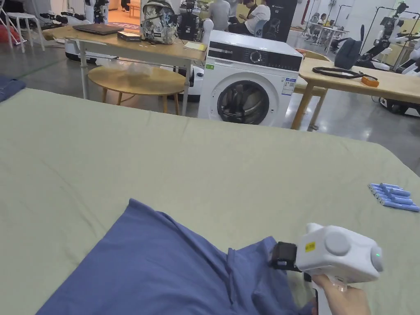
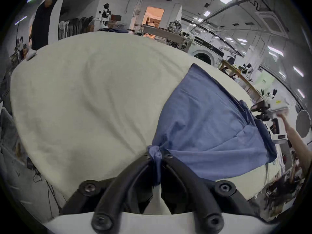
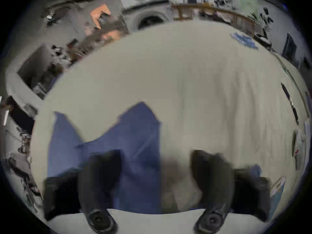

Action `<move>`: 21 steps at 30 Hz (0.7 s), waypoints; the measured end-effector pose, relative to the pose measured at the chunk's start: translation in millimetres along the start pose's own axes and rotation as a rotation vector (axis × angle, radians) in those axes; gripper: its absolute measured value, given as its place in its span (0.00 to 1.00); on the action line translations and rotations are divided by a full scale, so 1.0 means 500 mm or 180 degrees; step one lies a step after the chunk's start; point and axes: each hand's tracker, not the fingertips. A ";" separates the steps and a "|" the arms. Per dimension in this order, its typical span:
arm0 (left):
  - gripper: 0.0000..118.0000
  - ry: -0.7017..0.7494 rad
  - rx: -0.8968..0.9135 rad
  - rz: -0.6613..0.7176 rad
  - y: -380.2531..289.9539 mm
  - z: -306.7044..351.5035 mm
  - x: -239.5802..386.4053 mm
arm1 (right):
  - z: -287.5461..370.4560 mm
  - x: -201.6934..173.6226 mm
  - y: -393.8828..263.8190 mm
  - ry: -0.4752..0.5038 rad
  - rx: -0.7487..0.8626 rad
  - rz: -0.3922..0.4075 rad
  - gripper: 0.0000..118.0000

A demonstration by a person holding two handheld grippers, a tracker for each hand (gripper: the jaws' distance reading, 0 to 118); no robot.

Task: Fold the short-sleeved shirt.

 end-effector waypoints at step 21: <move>0.00 -0.0935 0.1702 -0.0439 0.350 0.239 0.126 | 0.673 0.062 -0.008 0.0623 0.2385 0.0699 0.01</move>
